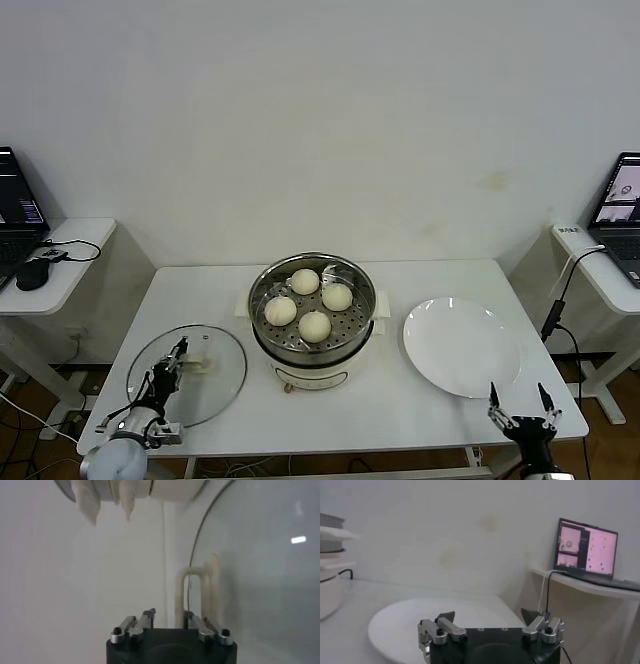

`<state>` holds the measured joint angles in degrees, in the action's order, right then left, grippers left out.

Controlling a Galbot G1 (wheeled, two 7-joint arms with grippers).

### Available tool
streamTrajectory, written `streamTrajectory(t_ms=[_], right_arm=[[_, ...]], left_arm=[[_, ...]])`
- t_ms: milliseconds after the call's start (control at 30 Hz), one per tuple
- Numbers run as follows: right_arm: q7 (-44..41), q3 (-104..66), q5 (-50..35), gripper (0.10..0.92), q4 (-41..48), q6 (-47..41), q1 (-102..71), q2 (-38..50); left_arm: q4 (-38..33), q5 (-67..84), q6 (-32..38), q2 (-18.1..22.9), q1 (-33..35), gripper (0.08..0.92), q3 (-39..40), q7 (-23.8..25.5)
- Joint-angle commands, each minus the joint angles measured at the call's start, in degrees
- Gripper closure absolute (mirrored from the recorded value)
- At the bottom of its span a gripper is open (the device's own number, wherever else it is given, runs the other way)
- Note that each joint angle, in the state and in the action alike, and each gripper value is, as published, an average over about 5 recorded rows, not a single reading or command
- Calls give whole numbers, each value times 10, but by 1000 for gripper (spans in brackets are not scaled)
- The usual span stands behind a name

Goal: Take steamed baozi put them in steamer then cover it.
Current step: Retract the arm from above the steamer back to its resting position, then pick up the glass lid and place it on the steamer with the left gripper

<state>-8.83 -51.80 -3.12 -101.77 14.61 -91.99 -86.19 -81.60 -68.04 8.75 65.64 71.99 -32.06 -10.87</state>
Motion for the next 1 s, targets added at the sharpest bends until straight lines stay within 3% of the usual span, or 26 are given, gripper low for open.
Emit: streamTrajectory(t_ms=[33,133,333,567,833,1000], right_arm=[[-4,4,4,202,-3,1,-2,1],[-5,8,4,203,-5,2,-2,2],[-5,15,8,202,-10,4,-3,4],[-8,30,22,203,-9,11,-4,4],[-3,47,53,203,-2,23,-3,-1],[0,60,86,203,2,26,-1,-9]], left_arm=[[-60,33,-7,-10,24,787,-17,-14],[-105,47,-25,-24,45,839,-29,-4],[-221,94,-87,-66,79,845,-62,46],[-307,170,-178,-119,62,845,-72,121],[-390,223,-273,-161,28,845,17,172],[-391,214,-310,-163,-34,845,124,180]])
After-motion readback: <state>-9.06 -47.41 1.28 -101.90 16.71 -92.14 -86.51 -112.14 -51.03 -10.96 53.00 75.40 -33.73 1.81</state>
